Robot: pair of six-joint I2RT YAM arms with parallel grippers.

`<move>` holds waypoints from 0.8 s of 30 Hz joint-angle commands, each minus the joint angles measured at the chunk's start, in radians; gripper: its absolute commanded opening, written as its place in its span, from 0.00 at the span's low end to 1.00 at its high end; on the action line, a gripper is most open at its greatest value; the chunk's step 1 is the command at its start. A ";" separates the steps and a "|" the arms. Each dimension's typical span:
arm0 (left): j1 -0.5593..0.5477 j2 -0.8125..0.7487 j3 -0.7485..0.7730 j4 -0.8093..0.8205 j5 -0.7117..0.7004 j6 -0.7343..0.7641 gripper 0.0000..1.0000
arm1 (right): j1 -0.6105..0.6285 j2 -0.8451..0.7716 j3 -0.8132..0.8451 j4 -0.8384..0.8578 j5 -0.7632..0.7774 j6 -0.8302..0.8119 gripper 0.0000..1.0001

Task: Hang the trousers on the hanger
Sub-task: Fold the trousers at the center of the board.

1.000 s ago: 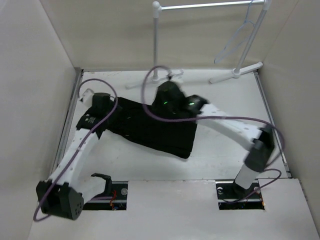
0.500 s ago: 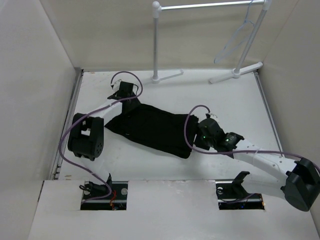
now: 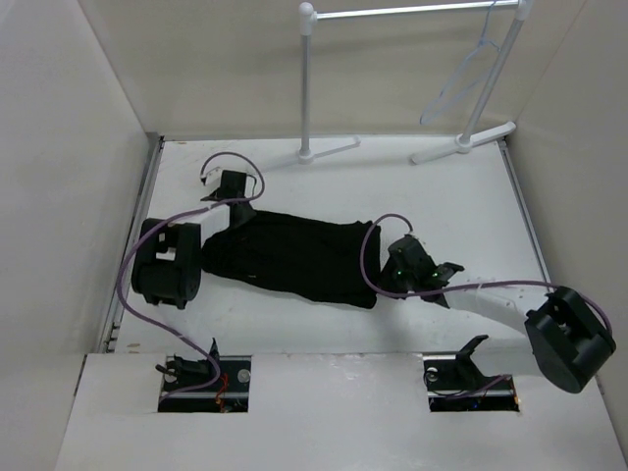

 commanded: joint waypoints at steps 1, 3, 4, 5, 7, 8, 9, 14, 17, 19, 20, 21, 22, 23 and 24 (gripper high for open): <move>0.054 -0.131 -0.117 -0.149 -0.140 -0.057 0.51 | -0.064 -0.067 0.002 -0.042 0.020 -0.043 0.18; 0.078 -0.223 -0.200 -0.176 -0.146 -0.089 0.51 | -0.104 -0.092 0.003 -0.086 0.016 -0.086 0.18; 0.087 -0.275 -0.235 -0.182 -0.145 -0.101 0.51 | -0.126 -0.100 0.003 -0.102 0.011 -0.102 0.18; 0.092 -0.326 -0.260 -0.188 -0.140 -0.108 0.51 | -0.143 -0.103 0.005 -0.114 -0.001 -0.112 0.20; 0.092 -0.420 -0.272 -0.205 -0.111 -0.112 0.52 | -0.164 -0.118 0.011 -0.131 -0.018 -0.126 0.39; 0.089 -0.458 -0.260 -0.206 -0.096 -0.105 0.52 | -0.163 -0.132 0.020 -0.141 -0.026 -0.134 0.52; 0.083 -0.496 -0.240 -0.209 -0.081 -0.099 0.52 | -0.164 -0.153 0.034 -0.163 -0.024 -0.148 0.61; -0.032 -0.554 -0.043 -0.286 0.012 -0.085 0.47 | -0.169 -0.293 0.152 -0.299 0.023 -0.209 0.64; -0.217 -0.488 0.065 -0.295 0.097 -0.112 0.30 | -0.163 -0.345 0.172 -0.271 0.000 -0.206 0.38; -0.349 -0.410 0.120 -0.256 0.171 -0.179 0.22 | -0.144 -0.348 0.132 -0.171 -0.047 -0.174 0.20; -0.400 -0.362 0.149 -0.228 0.218 -0.210 0.19 | -0.143 -0.344 0.106 -0.116 -0.073 -0.151 0.16; -0.444 -0.312 0.180 -0.201 0.263 -0.241 0.18 | -0.146 -0.336 0.074 -0.050 -0.095 -0.129 0.15; -0.489 -0.259 0.212 -0.167 0.301 -0.261 0.18 | -0.146 -0.325 0.036 0.010 -0.111 -0.108 0.14; -0.526 -0.210 0.246 -0.139 0.332 -0.276 0.18 | -0.147 -0.316 0.002 0.051 -0.125 -0.074 0.14; -0.555 -0.163 0.281 -0.115 0.355 -0.286 0.18 | -0.156 -0.310 -0.039 0.090 -0.131 -0.042 0.14</move>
